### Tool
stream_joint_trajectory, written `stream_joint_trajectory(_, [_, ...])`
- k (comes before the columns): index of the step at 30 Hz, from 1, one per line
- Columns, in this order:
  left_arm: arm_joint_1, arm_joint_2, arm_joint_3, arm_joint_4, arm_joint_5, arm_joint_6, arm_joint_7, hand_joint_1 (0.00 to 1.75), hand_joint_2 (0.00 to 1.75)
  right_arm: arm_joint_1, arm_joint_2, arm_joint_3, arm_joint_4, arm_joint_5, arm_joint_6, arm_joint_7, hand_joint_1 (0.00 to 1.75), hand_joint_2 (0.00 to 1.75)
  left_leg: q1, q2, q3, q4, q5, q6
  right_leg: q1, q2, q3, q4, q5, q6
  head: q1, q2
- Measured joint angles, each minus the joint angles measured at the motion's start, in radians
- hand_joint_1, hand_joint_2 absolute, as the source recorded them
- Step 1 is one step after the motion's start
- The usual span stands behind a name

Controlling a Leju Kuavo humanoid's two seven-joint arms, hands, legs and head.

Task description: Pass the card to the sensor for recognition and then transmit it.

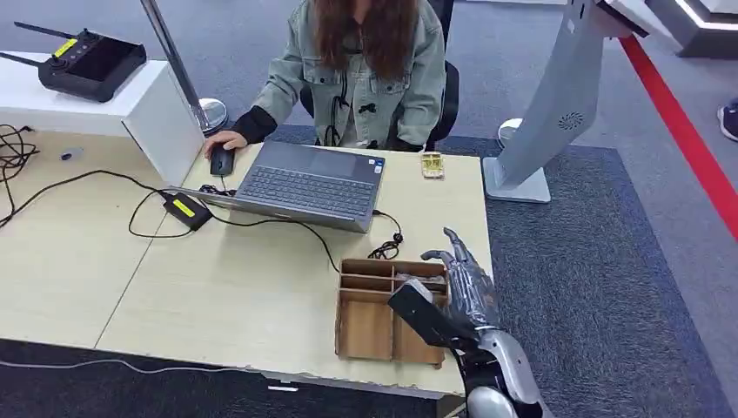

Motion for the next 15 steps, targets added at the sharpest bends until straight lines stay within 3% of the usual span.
stream_joint_trajectory(15, [0.0, 0.0, 0.0, 0.0, -0.001, -0.003, -0.002, 0.0, 0.0, -0.001, 0.011, 0.01, 0.031, -0.018, -0.008, 0.005, 0.82, 1.75, 0.0, 0.0, 0.0, 0.0, 0.0, 0.0, 0.0, 0.0, 0.0, 0.0, 0.0, 0.0, 0.0, 0.0])
